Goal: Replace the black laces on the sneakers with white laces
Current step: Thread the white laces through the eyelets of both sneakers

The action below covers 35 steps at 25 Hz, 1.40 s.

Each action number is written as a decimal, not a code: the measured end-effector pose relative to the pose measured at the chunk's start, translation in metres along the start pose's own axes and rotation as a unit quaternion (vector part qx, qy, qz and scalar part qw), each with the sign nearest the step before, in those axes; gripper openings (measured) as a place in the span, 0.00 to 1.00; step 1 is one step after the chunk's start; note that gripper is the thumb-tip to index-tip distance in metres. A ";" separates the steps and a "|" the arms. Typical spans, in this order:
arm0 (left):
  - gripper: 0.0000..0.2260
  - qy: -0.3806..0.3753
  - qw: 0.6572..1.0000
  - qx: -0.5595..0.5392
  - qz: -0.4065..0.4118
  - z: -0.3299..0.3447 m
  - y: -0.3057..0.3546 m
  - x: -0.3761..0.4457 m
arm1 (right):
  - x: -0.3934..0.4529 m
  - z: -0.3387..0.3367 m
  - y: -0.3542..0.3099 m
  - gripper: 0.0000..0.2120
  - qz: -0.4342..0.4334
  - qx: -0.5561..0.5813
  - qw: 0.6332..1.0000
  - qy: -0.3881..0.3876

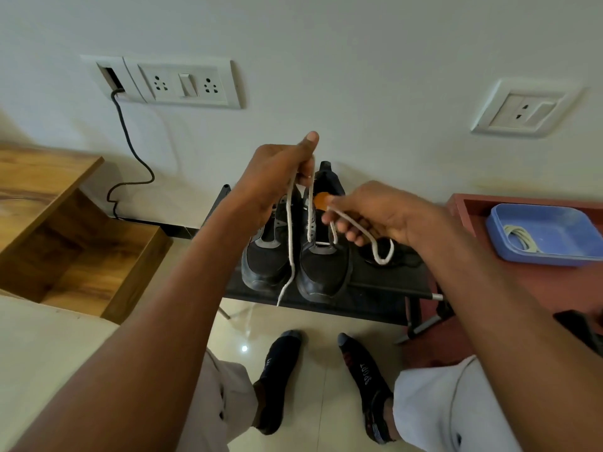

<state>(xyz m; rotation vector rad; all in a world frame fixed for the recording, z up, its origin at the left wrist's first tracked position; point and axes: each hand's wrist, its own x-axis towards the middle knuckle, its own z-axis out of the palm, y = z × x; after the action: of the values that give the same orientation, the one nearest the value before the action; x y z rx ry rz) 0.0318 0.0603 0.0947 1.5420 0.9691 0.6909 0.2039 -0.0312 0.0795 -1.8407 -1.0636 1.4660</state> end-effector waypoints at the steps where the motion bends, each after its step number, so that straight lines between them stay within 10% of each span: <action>1: 0.21 -0.002 1.000 -0.016 0.011 -0.002 0.005 -0.004 | -0.006 -0.002 -0.005 0.16 -0.042 0.067 0.997 0.005; 7: 0.17 0.037 0.995 -0.057 0.069 0.003 0.046 -0.027 | -0.049 -0.007 -0.036 0.14 -0.156 0.230 0.959 0.053; 21: 0.18 0.014 0.994 -0.050 0.098 -0.011 0.198 -0.068 | -0.151 -0.015 -0.146 0.06 -0.150 0.031 0.948 0.278; 26: 0.28 -0.004 0.986 -0.085 0.146 -0.020 0.227 -0.080 | -0.181 -0.024 -0.168 0.15 -0.140 0.200 0.955 0.166; 29: 0.16 0.017 0.977 -0.062 0.202 -0.025 0.241 -0.083 | -0.189 -0.030 -0.171 0.19 -0.166 0.243 0.951 0.099; 35: 0.09 0.073 0.968 -0.066 0.231 -0.025 0.244 -0.084 | -0.189 -0.032 -0.170 0.07 -0.219 0.127 0.935 0.249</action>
<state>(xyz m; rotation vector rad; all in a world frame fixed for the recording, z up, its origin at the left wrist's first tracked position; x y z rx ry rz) 0.0207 -0.0079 0.3449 1.6288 0.6546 1.1876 0.1764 -0.0978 0.3256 -1.5404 -0.9004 0.7746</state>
